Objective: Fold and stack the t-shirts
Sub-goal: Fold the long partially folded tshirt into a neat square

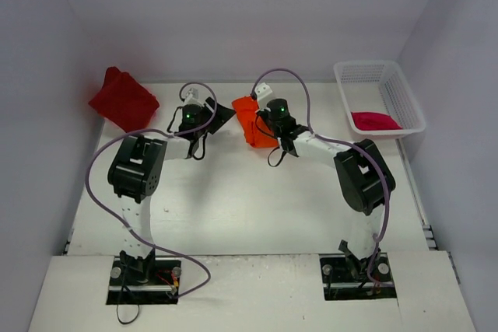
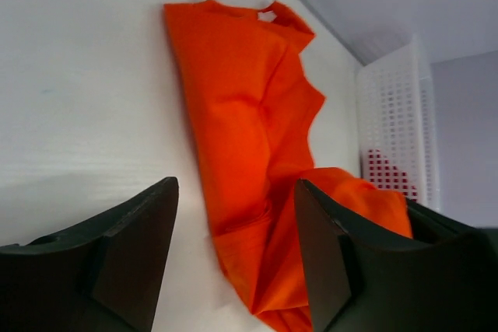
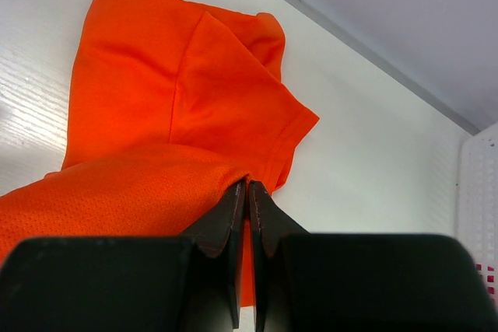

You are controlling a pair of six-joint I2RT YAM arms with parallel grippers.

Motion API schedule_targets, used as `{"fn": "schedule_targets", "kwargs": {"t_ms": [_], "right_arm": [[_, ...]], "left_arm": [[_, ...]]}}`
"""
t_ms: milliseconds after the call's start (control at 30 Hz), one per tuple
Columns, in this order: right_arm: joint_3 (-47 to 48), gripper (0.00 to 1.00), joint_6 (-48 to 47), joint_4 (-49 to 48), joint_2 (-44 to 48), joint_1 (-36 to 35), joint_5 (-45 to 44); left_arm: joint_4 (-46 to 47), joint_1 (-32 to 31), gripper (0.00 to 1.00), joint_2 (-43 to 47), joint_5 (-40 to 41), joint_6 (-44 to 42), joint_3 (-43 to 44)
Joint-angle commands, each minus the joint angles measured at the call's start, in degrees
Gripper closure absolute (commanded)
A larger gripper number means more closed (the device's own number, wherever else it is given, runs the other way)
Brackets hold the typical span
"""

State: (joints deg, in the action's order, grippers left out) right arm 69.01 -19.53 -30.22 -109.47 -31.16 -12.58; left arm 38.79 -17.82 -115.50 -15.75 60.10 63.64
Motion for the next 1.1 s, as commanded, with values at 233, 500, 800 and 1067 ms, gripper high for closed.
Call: {"fn": "schedule_targets", "kwargs": {"t_ms": [233, 500, 800, 1067], "right_arm": [[0.9, 1.0, 0.5, -4.1, 3.6, 0.4, -0.4], [0.9, 1.0, 0.2, -3.9, 3.8, 0.4, -0.7], [0.6, 1.0, 0.1, -3.9, 4.8, 0.4, -0.6], [0.3, 1.0, 0.1, -4.1, 5.4, 0.5, -0.6]], "left_arm": [[15.5, -1.3, 0.47, -1.4, -7.0, 6.2, 6.6], [18.8, -3.3, 0.49, -5.8, -8.7, 10.0, 9.5], [19.0, -4.5, 0.5, -8.6, -7.9, 13.5, 9.3], [16.9, -4.7, 0.5, -11.7, -8.7, 15.8, 10.3]]}}
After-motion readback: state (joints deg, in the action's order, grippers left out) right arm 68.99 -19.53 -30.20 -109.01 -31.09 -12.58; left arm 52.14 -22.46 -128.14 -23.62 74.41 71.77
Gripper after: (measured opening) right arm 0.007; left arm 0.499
